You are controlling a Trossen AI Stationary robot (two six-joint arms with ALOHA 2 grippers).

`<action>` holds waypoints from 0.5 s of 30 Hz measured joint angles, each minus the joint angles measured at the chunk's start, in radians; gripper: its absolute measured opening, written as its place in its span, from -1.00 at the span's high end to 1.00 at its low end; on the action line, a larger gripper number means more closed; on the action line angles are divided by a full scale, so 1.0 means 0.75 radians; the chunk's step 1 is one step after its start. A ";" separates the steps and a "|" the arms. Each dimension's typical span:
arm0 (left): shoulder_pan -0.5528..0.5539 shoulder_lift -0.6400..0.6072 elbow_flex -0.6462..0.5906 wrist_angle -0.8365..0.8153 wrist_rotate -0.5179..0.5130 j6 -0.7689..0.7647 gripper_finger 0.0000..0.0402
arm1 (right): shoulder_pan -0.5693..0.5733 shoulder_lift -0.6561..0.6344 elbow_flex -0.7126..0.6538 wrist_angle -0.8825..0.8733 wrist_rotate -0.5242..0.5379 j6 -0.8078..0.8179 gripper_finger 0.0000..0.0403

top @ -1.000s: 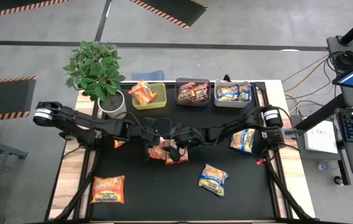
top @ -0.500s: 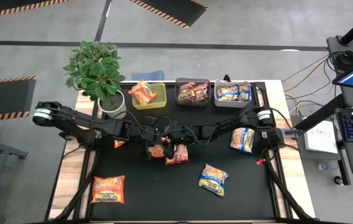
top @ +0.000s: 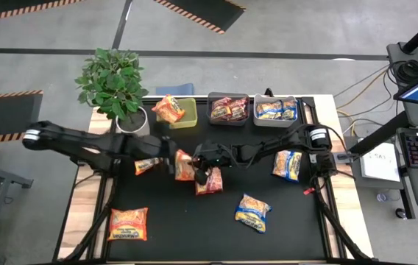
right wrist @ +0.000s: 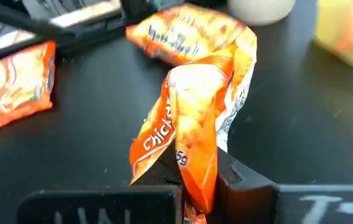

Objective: Sort Maruchan noodles
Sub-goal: Put the middle orange noodle pack into the yellow bin

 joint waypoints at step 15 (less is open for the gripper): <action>-0.001 -0.315 -0.020 0.238 -0.003 -0.004 1.00 | -0.203 -0.097 0.127 0.007 0.454 -0.165 0.96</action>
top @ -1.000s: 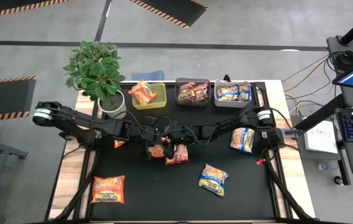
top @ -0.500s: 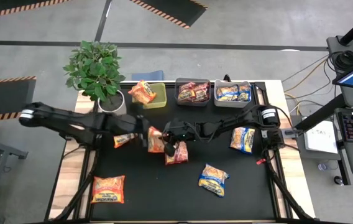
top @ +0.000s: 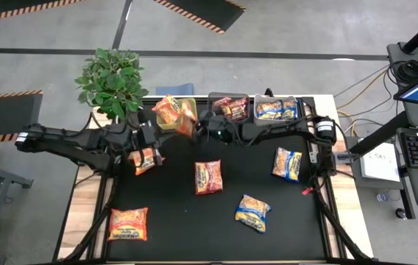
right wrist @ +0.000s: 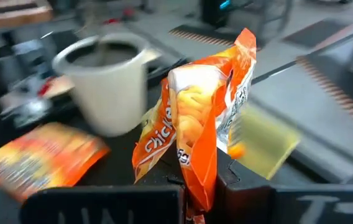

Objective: Sort Maruchan noodles
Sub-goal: Put the middle orange noodle pack into the yellow bin

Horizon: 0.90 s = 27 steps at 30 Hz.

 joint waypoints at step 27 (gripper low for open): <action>0.020 0.016 -0.026 0.001 -0.270 0.045 1.00 | -0.166 0.461 0.478 0.038 0.486 -0.187 0.96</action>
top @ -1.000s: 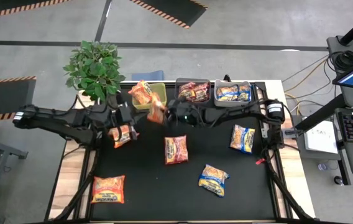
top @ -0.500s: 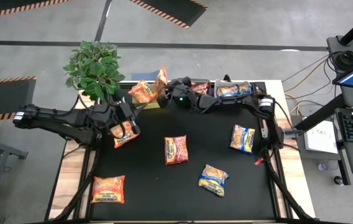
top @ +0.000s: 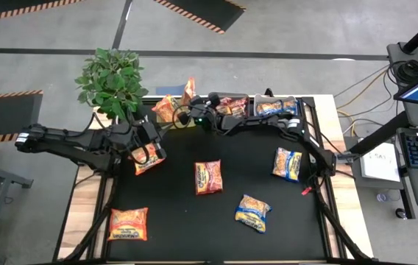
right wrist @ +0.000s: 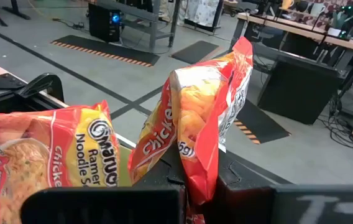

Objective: Sort Maruchan noodles
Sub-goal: Put the middle orange noodle pack into the yellow bin

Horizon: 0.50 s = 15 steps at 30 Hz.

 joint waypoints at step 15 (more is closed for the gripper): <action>0.000 0.000 -0.013 -0.012 0.000 -0.007 1.00 | 0.009 0.074 0.039 -0.048 0.090 -0.019 0.96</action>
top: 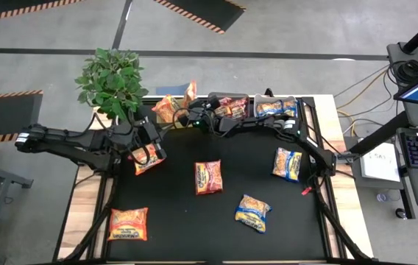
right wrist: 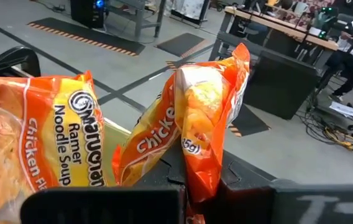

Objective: Sort Maruchan noodles
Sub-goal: Put the middle orange noodle pack into the yellow bin

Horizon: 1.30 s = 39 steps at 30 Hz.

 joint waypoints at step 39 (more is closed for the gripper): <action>0.000 0.009 -0.004 -0.027 0.007 -0.163 1.00 | 0.105 -0.215 0.005 -0.487 -0.091 -0.036 -0.17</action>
